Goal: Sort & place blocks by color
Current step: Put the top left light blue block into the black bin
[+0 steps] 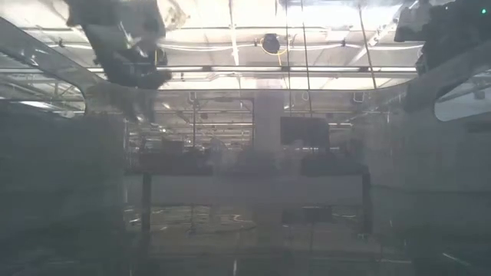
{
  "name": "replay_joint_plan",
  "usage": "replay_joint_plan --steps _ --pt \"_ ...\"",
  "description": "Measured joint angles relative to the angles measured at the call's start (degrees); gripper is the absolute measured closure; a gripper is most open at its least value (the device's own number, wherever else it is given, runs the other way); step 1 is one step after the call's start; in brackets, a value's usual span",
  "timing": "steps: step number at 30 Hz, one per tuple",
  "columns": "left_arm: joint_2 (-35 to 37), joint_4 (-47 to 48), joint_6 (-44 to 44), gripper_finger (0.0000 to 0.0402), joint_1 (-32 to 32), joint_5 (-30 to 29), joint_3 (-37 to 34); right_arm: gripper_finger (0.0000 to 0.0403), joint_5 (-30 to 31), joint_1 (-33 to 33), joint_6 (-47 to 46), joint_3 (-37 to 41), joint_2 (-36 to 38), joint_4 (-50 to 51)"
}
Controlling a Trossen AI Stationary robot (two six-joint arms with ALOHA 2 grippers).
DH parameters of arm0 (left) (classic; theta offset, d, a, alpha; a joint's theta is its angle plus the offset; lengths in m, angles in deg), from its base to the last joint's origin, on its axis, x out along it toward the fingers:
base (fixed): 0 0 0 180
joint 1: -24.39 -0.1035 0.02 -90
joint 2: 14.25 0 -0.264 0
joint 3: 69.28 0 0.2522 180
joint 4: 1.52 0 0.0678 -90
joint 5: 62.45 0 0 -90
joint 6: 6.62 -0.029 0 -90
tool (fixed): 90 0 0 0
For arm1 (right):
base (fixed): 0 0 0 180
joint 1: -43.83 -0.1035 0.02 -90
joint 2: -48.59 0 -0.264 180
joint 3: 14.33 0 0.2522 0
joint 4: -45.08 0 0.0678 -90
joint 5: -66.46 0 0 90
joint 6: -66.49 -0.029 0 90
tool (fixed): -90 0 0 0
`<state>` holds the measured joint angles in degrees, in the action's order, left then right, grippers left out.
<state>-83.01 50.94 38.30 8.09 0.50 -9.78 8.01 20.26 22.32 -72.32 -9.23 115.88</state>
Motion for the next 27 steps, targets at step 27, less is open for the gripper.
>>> replay_joint_plan --steps 27 --pt "-13.0 -3.3 8.1 0.0195 -20.4 -0.9 -6.8 0.0174 0.2 0.0 2.0 0.0 0.0 0.0"
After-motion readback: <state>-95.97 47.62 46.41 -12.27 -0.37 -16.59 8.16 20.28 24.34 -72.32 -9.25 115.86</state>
